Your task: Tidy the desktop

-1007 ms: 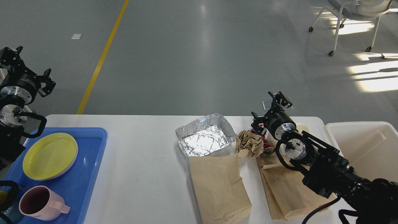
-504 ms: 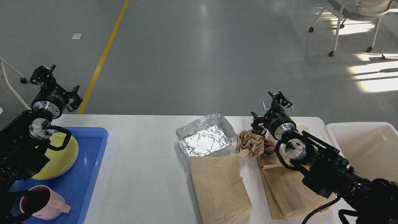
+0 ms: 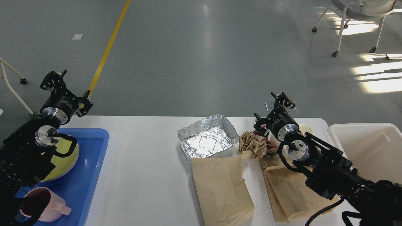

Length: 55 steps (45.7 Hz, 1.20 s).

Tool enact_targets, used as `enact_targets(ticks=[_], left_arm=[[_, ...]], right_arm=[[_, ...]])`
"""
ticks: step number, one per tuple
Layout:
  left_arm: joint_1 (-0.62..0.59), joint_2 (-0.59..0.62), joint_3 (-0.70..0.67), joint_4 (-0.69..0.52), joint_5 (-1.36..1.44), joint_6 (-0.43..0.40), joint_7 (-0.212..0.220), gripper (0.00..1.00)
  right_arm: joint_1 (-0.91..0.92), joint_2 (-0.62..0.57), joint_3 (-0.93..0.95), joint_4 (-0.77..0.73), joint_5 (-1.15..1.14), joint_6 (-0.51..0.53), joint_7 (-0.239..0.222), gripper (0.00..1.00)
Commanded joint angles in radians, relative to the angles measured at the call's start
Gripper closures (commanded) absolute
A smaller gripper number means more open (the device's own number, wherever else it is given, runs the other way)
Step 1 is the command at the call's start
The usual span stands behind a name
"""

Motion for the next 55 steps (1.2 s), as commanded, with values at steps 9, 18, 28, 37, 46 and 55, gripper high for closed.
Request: enact_targets(ticks=[9, 18, 28, 37, 46, 55], left_arm=[[0.04, -0.025, 0.002, 0.0, -0.001, -0.02, -0.009, 0.01], [0.06, -0.046, 0.0, 0.0, -0.004, -0.032, -0.041, 0.01], [0.074, -0.051, 0.0, 0.0, -0.004, -0.032, -0.121, 0.01], [0.075, -0.054, 0.0, 0.0, -0.005, -0.034, -0.155, 0.01], [0.077, -0.054, 0.0, 0.0, -0.007, -0.034, -0.155, 0.01], [0.077, -0.054, 0.0, 0.0, -0.007, -0.034, -0.155, 0.01]], right_arm=[[0.0, 0.0, 0.0, 0.0, 0.0, 0.0, 0.0, 0.0], [0.0, 0.0, 0.0, 0.0, 0.0, 0.0, 0.0, 0.0], [0.0, 0.0, 0.0, 0.0, 0.0, 0.0, 0.0, 0.0], [0.0, 0.0, 0.0, 0.0, -0.001, 0.0, 0.0, 0.0], [0.0, 0.0, 0.0, 0.0, 0.0, 0.0, 0.0, 0.0], [0.0, 0.0, 0.0, 0.0, 0.0, 0.0, 0.0, 0.0]])
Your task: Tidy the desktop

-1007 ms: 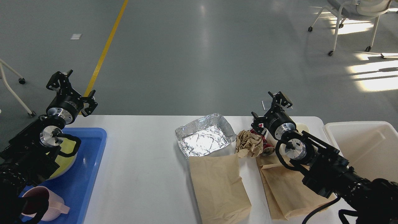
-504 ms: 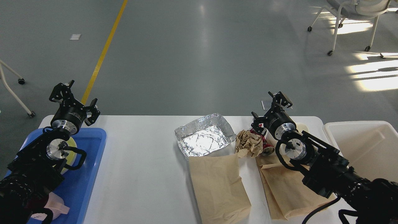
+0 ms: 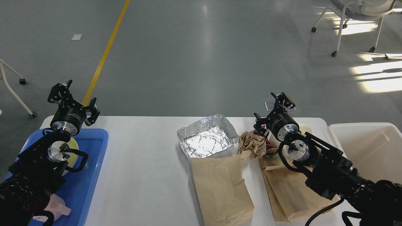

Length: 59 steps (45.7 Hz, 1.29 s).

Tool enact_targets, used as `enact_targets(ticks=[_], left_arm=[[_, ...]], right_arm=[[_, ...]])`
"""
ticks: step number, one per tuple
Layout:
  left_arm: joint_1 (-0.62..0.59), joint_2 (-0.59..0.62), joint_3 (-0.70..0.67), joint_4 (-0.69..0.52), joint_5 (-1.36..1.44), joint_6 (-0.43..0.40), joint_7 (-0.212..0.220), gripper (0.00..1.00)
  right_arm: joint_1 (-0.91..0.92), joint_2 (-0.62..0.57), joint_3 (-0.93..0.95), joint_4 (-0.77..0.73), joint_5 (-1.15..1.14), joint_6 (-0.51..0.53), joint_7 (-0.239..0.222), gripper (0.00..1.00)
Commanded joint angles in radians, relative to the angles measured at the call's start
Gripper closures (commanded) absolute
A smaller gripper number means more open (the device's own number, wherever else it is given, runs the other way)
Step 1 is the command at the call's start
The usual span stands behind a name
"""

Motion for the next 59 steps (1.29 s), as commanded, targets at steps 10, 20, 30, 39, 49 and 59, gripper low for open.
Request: enact_targets(ticks=[10, 20, 30, 39, 49, 59], left_arm=[[0.0, 0.0, 0.0, 0.0, 0.0, 0.0, 0.0, 0.01], [-0.001, 0.0, 0.0, 0.0, 0.0, 0.0, 0.0, 0.01], [-0.001, 0.0, 0.0, 0.0, 0.0, 0.0, 0.0, 0.01], [-0.001, 0.0, 0.0, 0.0, 0.0, 0.0, 0.0, 0.01], [0.0, 0.0, 0.0, 0.0, 0.0, 0.0, 0.0, 0.01], [0.0, 0.0, 0.0, 0.0, 0.0, 0.0, 0.0, 0.01]], right_arm=[[0.0, 0.0, 0.0, 0.0, 0.0, 0.0, 0.0, 0.0], [0.0, 0.0, 0.0, 0.0, 0.0, 0.0, 0.0, 0.0], [0.0, 0.0, 0.0, 0.0, 0.0, 0.0, 0.0, 0.0], [0.0, 0.0, 0.0, 0.0, 0.0, 0.001, 0.0, 0.0], [0.0, 0.0, 0.0, 0.0, 0.0, 0.0, 0.0, 0.0], [0.002, 0.0, 0.003, 0.0, 0.0, 0.0, -0.002, 0.0]])
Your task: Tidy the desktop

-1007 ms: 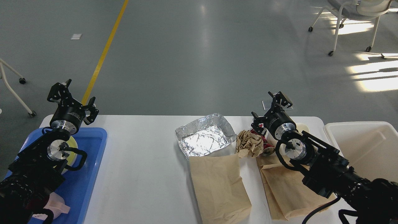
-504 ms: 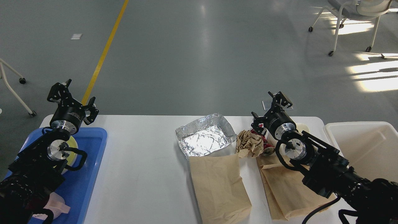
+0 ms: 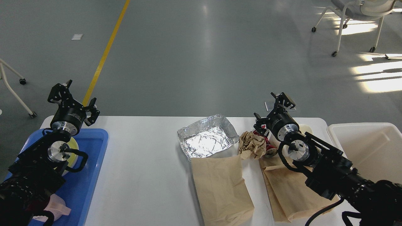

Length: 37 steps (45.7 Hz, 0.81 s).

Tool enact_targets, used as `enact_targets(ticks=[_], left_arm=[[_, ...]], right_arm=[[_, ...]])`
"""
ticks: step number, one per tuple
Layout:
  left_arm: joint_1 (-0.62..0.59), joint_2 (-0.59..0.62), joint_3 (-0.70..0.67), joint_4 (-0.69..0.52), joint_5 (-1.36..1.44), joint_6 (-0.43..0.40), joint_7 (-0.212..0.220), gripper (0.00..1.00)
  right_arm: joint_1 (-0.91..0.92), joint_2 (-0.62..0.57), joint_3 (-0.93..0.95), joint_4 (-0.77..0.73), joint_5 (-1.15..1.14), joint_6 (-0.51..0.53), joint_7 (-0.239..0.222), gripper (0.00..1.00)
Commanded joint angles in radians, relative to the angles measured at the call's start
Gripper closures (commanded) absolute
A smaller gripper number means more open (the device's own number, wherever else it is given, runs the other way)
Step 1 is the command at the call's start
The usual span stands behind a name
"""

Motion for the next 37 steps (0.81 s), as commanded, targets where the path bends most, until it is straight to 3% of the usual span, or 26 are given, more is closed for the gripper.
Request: enact_targets(ticks=[1, 37], left_arm=[[0.0, 0.0, 0.0, 0.0, 0.0, 0.0, 0.0, 0.01], [0.0, 0.0, 0.0, 0.0, -0.002, 0.0, -0.001, 0.01]], right_arm=[[0.003, 0.0, 0.006, 0.0, 0.0, 0.001, -0.002, 0.0], [0.014, -0.031, 0.037, 0.0, 0.002, 0.001, -0.009, 0.0]])
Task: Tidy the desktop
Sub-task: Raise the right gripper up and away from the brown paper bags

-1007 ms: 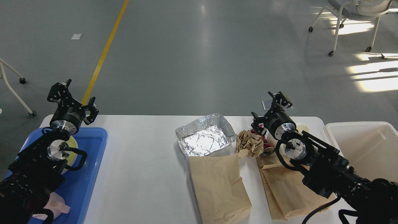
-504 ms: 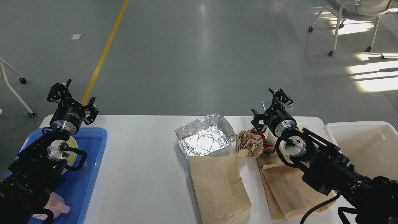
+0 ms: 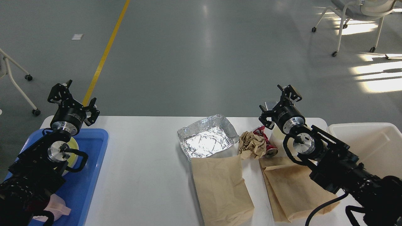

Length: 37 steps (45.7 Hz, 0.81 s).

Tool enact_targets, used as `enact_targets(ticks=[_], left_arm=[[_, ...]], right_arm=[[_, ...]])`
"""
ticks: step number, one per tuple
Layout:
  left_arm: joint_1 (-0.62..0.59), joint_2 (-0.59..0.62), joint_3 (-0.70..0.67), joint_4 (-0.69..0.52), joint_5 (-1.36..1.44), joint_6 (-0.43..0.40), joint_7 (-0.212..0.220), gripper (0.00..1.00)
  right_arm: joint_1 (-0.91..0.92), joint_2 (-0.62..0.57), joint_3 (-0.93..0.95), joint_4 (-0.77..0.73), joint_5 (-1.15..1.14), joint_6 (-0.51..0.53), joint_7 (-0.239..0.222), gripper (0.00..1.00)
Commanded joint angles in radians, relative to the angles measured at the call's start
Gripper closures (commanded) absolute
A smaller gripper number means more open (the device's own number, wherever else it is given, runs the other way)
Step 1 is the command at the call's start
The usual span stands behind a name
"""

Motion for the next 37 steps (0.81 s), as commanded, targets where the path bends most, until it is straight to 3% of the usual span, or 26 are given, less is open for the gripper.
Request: enact_targets(ticks=[1, 37], left_arm=[[0.0, 0.0, 0.0, 0.0, -0.001, 0.0, 0.0, 0.01], [0.0, 0.0, 0.0, 0.0, -0.001, 0.0, 0.0, 0.01]], right_arm=[[-0.012, -0.003, 0.0, -0.003, 0.0, 0.002, 0.0, 0.0], [-0.007, -0.094, 0.035, -0.004, 0.0, 0.002, 0.011, 0.0]])
